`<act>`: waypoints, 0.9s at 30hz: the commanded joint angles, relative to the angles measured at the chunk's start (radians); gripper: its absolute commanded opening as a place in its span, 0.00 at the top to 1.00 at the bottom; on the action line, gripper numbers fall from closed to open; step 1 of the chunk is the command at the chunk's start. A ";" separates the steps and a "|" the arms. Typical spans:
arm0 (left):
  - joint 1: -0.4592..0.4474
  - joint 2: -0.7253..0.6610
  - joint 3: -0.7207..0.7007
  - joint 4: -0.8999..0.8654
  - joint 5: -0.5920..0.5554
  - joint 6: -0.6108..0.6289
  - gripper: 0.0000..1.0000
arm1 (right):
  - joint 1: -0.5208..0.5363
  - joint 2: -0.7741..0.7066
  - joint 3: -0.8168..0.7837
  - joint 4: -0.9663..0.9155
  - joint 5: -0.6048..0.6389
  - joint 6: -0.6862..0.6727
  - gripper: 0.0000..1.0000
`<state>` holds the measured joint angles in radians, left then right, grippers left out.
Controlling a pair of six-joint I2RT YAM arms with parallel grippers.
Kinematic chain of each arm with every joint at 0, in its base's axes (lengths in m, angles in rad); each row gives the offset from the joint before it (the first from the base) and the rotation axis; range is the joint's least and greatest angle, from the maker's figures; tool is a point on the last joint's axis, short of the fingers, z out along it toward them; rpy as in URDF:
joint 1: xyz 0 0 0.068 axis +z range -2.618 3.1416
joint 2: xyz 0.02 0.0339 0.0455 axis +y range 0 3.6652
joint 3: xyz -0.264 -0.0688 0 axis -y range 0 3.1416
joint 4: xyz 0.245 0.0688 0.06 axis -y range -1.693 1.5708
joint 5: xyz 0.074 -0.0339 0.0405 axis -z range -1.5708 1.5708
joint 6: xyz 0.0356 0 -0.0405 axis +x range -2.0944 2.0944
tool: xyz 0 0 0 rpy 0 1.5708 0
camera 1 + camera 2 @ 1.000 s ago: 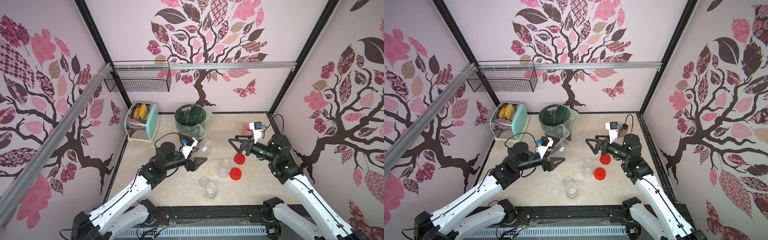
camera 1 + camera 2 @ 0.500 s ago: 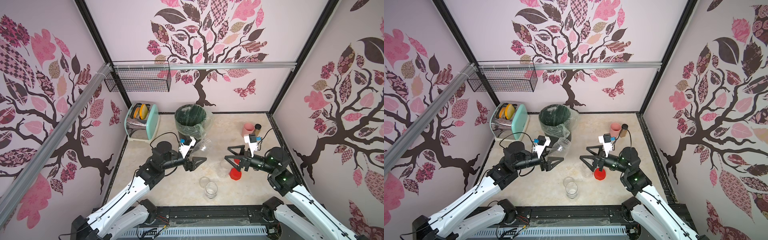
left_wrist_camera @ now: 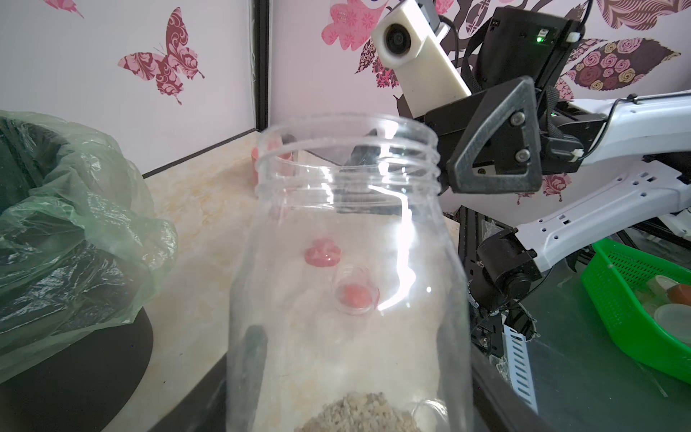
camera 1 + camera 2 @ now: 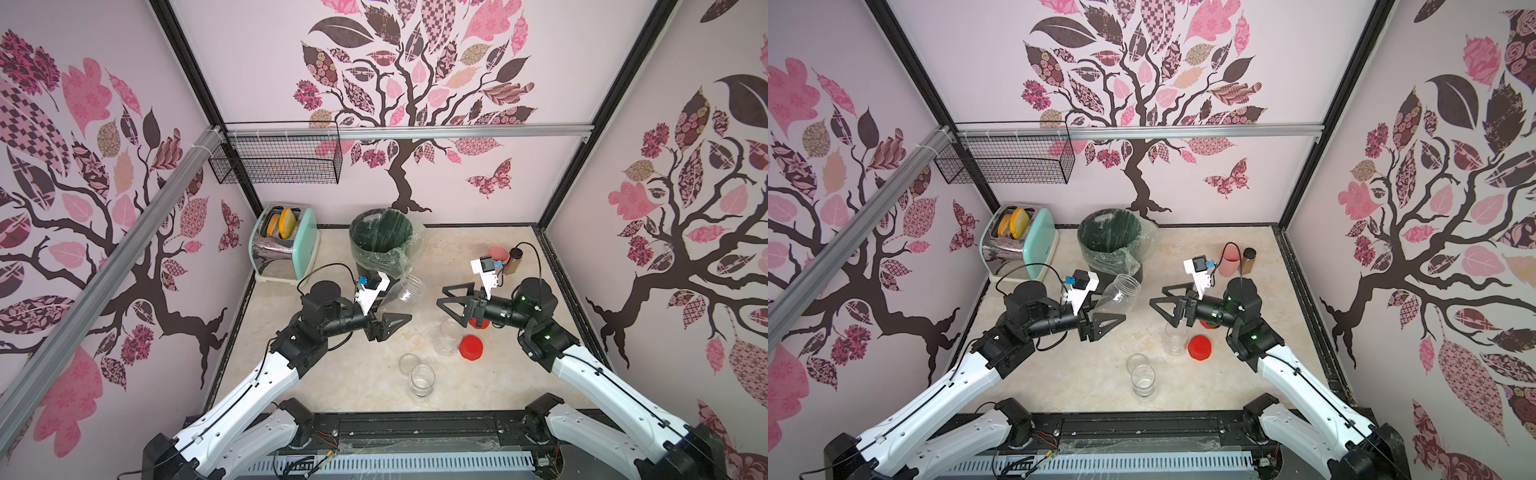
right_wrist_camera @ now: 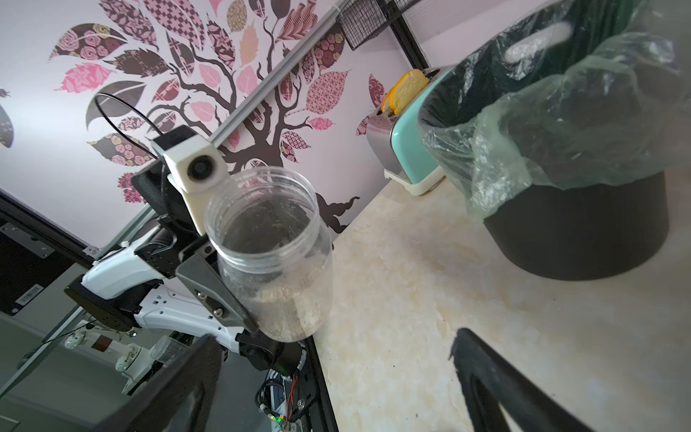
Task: Empty expired oatmeal from jars
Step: Pour the expired oatmeal into the trash bin.
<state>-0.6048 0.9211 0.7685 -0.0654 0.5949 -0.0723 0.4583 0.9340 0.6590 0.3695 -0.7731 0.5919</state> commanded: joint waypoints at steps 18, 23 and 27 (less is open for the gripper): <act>0.004 -0.014 0.061 -0.011 0.092 0.003 0.67 | 0.204 0.202 0.173 0.226 -0.003 0.065 0.01; 0.005 -0.028 0.054 -0.009 0.096 0.003 0.67 | 0.237 0.253 0.195 0.220 0.010 0.052 0.00; 0.005 -0.028 0.056 -0.009 0.103 0.001 0.66 | 0.261 0.281 0.202 0.235 0.016 0.059 0.00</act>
<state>-0.6037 0.9073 0.8124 -0.0906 0.6792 -0.0788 0.7036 1.2068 0.8162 0.5682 -0.7689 0.6487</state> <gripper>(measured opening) 0.725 0.995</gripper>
